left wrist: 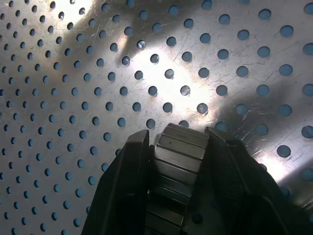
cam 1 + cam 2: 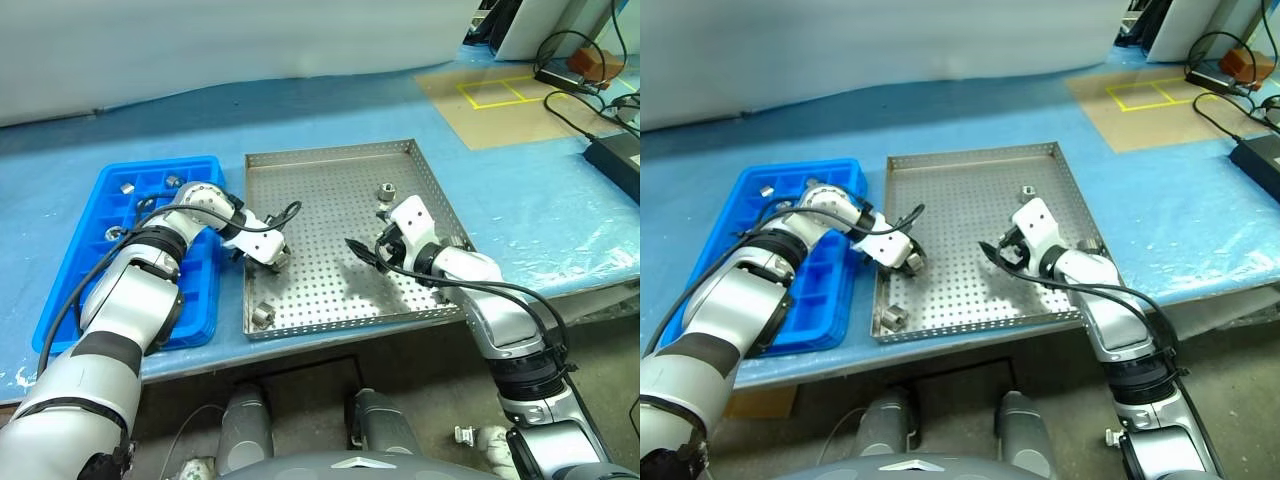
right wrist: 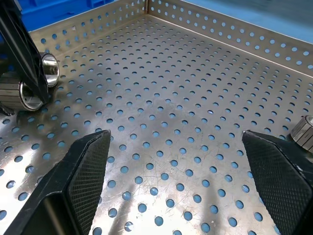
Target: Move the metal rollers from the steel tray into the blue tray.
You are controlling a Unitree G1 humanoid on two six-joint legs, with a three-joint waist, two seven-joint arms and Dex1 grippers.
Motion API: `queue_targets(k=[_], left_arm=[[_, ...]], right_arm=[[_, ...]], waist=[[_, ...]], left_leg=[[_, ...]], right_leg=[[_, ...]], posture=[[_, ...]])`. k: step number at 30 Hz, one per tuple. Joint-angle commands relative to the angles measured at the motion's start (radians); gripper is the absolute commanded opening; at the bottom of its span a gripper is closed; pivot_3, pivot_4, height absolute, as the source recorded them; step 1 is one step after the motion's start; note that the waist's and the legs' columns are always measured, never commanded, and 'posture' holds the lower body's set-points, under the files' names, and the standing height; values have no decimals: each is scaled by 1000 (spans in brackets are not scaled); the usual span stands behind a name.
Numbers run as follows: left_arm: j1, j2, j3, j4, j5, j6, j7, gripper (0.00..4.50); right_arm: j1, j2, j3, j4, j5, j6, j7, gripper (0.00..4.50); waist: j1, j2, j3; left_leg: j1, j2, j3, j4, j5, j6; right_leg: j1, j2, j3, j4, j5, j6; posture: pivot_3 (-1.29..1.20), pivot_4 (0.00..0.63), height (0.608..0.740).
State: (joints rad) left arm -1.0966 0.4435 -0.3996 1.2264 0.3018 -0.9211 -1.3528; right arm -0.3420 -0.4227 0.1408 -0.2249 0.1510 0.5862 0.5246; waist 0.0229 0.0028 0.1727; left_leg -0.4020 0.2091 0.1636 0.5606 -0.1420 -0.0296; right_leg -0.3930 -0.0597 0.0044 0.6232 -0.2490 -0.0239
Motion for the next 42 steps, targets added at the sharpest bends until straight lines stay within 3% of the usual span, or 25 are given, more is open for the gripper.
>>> queue_targets(k=[1,10,15,21,27,33,42], left_arm=[[3,-3,51,-46,-83,28,-53,1419],[11,-37,181,-145,-266,237,-109,1419],[42,-88,303,-324,-442,552,-65,1419],[187,-179,386,-657,-584,885,133,1419],[254,-244,435,-845,-705,1151,299,1419],[317,-285,444,-917,-756,1255,382,1419],[355,-309,420,-969,-773,1293,394,1419]], right_arm=[[-19,6,1,-10,-6,-26,3,4500],[-23,16,3,-1,-7,-35,3,4500],[-25,21,4,12,-9,-43,8,4500],[-84,53,-13,58,31,-57,43,4500],[-153,75,3,117,21,-92,67,4500],[-243,115,-24,179,39,-107,74,4500],[-263,159,-4,188,41,-110,97,4500]], waist=[[1,0,0],[1,0,0],[1,0,0],[-4,0,0],[-7,0,0],[-8,0,0],[-7,-1,1]], left_leg=[[-1,0,0,0,0,0],[-2,0,1,0,0,0],[-3,0,1,0,0,0],[-3,0,2,0,0,1],[-5,1,2,0,-1,1],[-5,0,2,0,-1,1],[-8,0,2,0,-1,2]], right_leg=[[-1,0,0,0,0,0],[-3,0,0,0,0,0],[-3,0,0,0,0,0],[-4,0,1,0,0,0],[-6,0,0,1,0,0],[-6,0,1,0,0,0],[-7,0,0,0,0,0]], posture=[[-349,150,740],[-347,150,740],[-335,150,740],[-297,150,740],[-279,150,740],[-277,150,740],[-283,150,740]])
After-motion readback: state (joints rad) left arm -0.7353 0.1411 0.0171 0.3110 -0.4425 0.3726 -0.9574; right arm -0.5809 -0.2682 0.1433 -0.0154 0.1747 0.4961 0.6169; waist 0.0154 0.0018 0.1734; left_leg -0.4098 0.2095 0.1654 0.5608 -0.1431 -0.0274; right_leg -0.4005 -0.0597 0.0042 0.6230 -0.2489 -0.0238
